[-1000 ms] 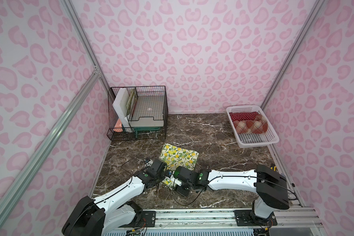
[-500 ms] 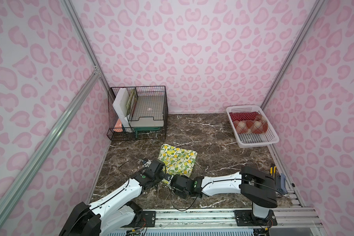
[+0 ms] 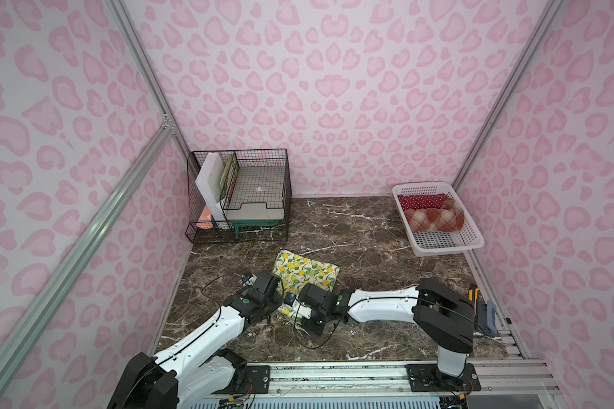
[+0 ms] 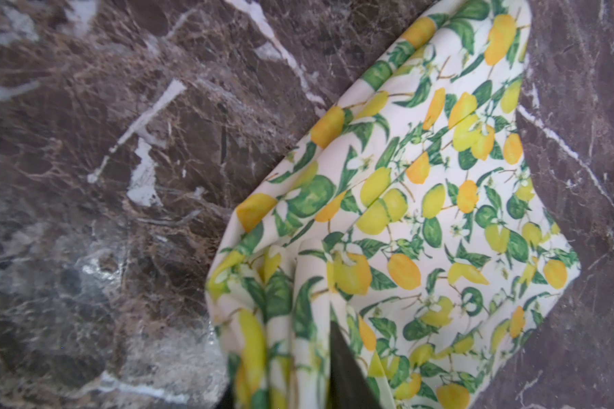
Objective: Roll up the skirts
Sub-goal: Roll the skirt at the center of the board.
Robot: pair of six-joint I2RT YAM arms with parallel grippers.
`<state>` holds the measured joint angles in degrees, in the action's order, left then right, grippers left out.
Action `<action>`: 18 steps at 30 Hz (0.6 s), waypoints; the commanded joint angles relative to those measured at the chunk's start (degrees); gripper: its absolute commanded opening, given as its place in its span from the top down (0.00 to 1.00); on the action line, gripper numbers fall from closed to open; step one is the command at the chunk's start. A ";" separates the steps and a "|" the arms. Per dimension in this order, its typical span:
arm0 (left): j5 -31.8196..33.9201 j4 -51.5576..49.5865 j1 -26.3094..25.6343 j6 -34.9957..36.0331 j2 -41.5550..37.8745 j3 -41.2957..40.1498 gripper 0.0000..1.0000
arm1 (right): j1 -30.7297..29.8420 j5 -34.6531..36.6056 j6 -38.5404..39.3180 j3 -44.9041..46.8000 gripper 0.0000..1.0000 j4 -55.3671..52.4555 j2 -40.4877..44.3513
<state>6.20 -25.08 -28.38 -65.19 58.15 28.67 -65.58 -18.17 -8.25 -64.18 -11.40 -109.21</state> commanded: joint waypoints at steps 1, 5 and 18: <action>-1.29 -3.74 1.09 3.33 -3.28 0.78 0.40 | 3.30 -30.44 -5.63 -1.30 1.00 -5.14 -2.70; 0.94 -8.65 1.56 4.92 -7.86 2.59 0.29 | 8.34 -45.74 -10.91 -4.66 1.00 -1.67 -9.50; -1.04 -4.88 0.05 3.17 -14.93 -3.51 0.31 | 18.70 -57.00 -13.63 -10.14 1.00 -0.74 -23.65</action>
<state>6.24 -32.60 -27.73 -60.16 43.75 26.98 -47.70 -75.48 -21.63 -74.61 -11.18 -130.15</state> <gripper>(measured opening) 0.683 0.130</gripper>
